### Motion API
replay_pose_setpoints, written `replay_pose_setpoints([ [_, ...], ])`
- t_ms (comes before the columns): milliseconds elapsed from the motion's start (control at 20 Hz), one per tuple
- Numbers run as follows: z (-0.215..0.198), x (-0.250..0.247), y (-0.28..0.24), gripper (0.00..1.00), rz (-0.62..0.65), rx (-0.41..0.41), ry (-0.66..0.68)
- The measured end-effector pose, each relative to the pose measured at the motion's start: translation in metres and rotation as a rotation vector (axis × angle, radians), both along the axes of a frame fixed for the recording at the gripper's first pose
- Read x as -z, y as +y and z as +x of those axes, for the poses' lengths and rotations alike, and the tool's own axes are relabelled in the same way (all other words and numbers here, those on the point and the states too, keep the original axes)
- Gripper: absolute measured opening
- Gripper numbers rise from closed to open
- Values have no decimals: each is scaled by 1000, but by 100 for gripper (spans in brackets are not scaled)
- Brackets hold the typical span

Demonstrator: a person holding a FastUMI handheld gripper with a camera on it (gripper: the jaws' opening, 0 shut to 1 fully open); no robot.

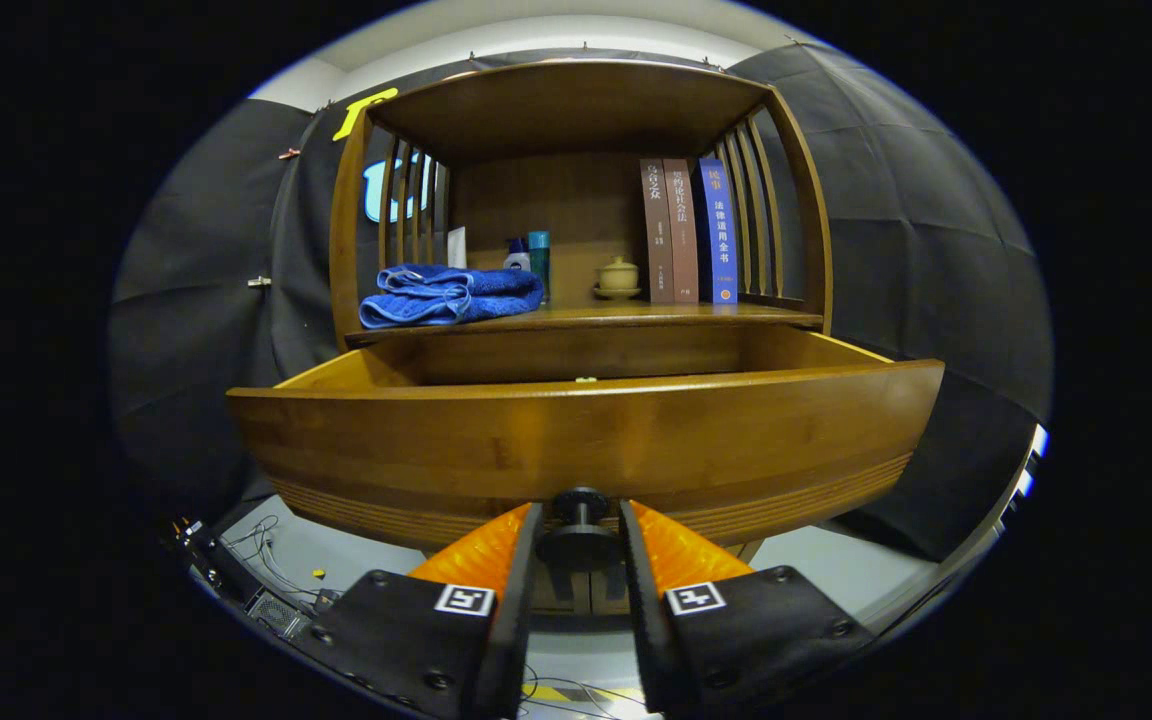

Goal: Pull open the drawer, take out the items inside it, and place them on the countertop above the cabinet.

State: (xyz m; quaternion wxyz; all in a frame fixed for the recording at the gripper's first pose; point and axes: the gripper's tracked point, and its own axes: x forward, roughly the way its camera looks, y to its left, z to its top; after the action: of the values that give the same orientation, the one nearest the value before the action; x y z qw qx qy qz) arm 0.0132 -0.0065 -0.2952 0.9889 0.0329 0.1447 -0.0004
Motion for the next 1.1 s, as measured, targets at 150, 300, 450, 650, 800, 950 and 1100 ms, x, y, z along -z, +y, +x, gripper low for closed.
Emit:
replay_pose_setpoints([
  [150, -9, -21, -8, 100, -65, -7, -41],
  [300, -16, -44, -8, 98, -84, -38, -63],
  [450, -22, -80, -12, 99, -89, -55, -71],
  [650, -5, -124, -9, 99, -40, -97, -26],
  [800, 21, -137, -10, 99, 12, -93, 91],
  [950, 56, -134, -12, 98, -23, -95, 210],
  [1100, 91, -116, -4, 98, -33, -119, 319],
])
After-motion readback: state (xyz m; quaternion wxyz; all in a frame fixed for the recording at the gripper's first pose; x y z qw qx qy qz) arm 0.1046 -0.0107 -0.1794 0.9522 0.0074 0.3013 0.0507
